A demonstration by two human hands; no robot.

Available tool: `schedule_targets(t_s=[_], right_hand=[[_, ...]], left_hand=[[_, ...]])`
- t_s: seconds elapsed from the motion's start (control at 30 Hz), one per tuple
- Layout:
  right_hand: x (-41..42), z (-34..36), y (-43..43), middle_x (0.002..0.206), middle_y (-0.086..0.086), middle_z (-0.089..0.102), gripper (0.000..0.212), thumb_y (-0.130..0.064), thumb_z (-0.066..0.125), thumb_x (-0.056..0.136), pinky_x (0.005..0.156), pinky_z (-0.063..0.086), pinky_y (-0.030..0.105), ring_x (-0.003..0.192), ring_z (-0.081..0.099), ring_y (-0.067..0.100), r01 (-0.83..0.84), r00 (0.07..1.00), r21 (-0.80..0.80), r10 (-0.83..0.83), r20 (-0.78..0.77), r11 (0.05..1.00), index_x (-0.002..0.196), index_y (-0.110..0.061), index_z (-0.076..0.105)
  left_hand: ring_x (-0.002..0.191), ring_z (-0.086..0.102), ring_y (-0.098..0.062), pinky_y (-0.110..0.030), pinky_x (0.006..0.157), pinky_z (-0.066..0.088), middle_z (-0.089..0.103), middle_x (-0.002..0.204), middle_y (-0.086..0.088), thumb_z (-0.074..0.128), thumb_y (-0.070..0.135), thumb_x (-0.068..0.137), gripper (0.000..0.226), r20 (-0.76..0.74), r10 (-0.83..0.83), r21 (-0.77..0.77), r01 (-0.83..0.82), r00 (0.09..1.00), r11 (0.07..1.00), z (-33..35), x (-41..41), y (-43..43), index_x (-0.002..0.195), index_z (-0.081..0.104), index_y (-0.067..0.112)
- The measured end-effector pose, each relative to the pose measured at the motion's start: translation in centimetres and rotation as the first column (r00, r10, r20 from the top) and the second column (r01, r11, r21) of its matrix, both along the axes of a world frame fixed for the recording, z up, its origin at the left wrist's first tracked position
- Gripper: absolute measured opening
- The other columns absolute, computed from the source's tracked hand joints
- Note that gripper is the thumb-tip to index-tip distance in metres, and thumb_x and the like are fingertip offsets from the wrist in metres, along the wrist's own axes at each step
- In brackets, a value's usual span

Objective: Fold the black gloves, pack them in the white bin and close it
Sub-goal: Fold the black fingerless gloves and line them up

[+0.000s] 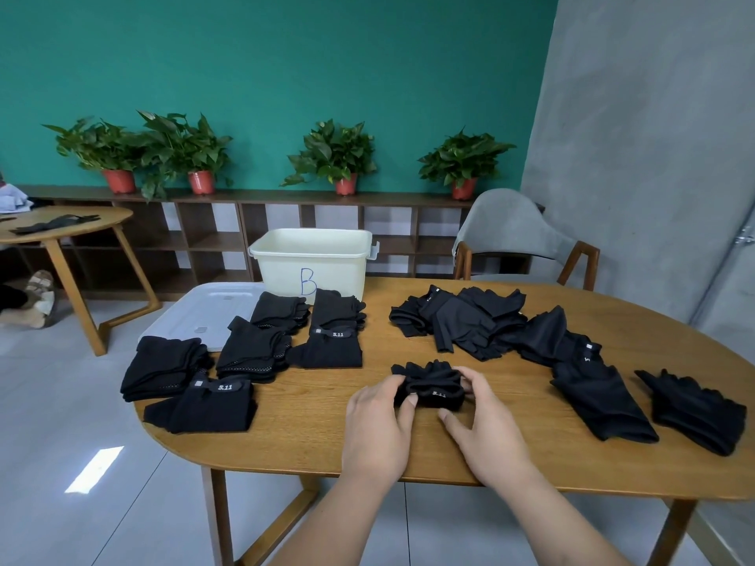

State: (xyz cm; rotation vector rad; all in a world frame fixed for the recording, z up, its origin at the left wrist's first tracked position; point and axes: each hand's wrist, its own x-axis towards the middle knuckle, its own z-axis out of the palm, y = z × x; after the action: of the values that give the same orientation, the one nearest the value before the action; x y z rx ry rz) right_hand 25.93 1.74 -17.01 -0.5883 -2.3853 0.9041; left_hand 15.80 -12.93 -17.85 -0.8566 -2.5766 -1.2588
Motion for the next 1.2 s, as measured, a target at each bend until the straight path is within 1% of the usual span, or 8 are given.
schedule_targets(t_s=[0.2,0.37,0.5,0.7,0.83,0.97,1.07,1.2], right_hand=[[-0.1,-0.1,0.3,0.102,-0.026,0.069,0.042,-0.030,0.069,0.100,0.079,0.047,0.015,0.096,0.063,-0.008,0.073,0.994,-0.040,-0.076,-0.080,0.997,0.139,-0.034,0.055],[0.0,-0.1,0.4,0.086,-0.018,0.071,0.040,-0.026,0.069,0.100,0.073,0.048,0.013,0.086,0.066,-0.004,0.067,0.991,-0.091,-0.076,-0.109,0.994,0.138,-0.032,0.058],[0.1,0.1,0.4,0.077,-0.019,0.069,0.042,-0.024,0.074,0.097,0.069,0.046,0.008,0.072,0.066,0.000,0.068,0.989,-0.123,-0.083,-0.122,0.990,0.135,-0.032,0.059],[-0.2,-0.1,0.2,0.073,-0.013,0.067,0.046,-0.031,0.081,0.089,0.065,0.050,0.018,0.068,0.064,0.000,0.166,0.984,-0.047,-0.168,-0.065,0.985,0.130,-0.033,0.061],[-0.4,-0.6,0.0,0.097,-0.016,0.054,0.048,-0.040,0.079,0.089,0.064,0.048,0.020,0.079,0.058,0.002,0.227,0.974,0.121,-0.224,-0.040,0.966,0.132,-0.035,0.059],[-0.6,-1.1,-0.4,0.138,-0.015,0.044,0.052,-0.041,0.063,0.100,0.093,0.055,0.033,0.119,0.056,0.011,0.150,0.989,0.292,-0.143,-0.047,0.944,0.149,-0.041,0.046],[-0.8,-0.9,-0.6,0.166,-0.014,0.025,0.054,-0.052,0.036,0.109,0.111,0.046,0.039,0.142,0.040,0.014,0.019,0.991,0.402,-0.070,0.112,0.915,0.161,-0.049,0.022],[-1.0,-0.7,-0.6,0.175,-0.009,-0.003,0.059,-0.065,0.014,0.107,0.124,0.028,0.044,0.157,0.018,0.019,-0.057,0.951,0.387,-0.067,0.301,0.920,0.162,-0.053,-0.004]], left_hand=[[0.105,0.046,-0.007,-0.033,0.097,0.046,0.061,0.111,0.023,0.045,0.055,0.107,0.033,-0.008,0.028,0.015,-0.028,1.000,0.999,0.8,0.6,-0.3,0.132,0.062,0.039],[0.107,0.047,-0.013,-0.029,0.085,0.042,0.061,0.109,0.012,0.047,0.063,0.104,0.037,0.033,0.083,-0.007,-0.083,0.996,0.997,0.6,0.6,-0.3,0.132,0.062,0.043],[0.108,0.057,-0.013,-0.030,0.087,0.048,0.064,0.103,0.018,0.051,0.062,0.102,0.034,0.036,0.090,0.003,-0.090,0.995,0.996,0.4,0.2,-0.2,0.127,0.065,0.042],[0.096,0.060,-0.008,-0.032,0.088,0.054,0.060,0.091,0.022,0.063,0.055,0.098,0.041,0.064,0.104,0.027,-0.106,0.993,0.994,0.3,0.3,-0.1,0.137,0.058,0.043],[0.094,0.052,-0.008,-0.028,0.084,0.046,0.049,0.110,0.019,0.064,0.046,0.101,0.037,-0.009,0.097,0.012,-0.097,0.995,0.995,0.5,0.6,-0.2,0.135,0.051,0.047],[0.088,0.048,-0.013,-0.029,0.079,0.043,0.041,0.114,0.018,0.058,0.038,0.105,0.019,-0.052,0.068,-0.001,-0.068,0.996,0.998,0.4,0.8,-0.1,0.119,0.052,0.048],[0.088,0.050,-0.009,-0.031,0.083,0.044,0.049,0.109,0.018,0.051,0.040,0.108,0.017,-0.098,0.079,-0.001,-0.080,0.992,0.997,-0.1,0.5,0.0,0.121,0.061,0.045],[0.100,0.053,-0.008,-0.032,0.089,0.041,0.059,0.110,0.014,0.043,0.047,0.108,0.035,-0.186,0.118,-0.044,-0.129,0.975,0.991,-0.5,0.3,0.4,0.128,0.070,0.037]])
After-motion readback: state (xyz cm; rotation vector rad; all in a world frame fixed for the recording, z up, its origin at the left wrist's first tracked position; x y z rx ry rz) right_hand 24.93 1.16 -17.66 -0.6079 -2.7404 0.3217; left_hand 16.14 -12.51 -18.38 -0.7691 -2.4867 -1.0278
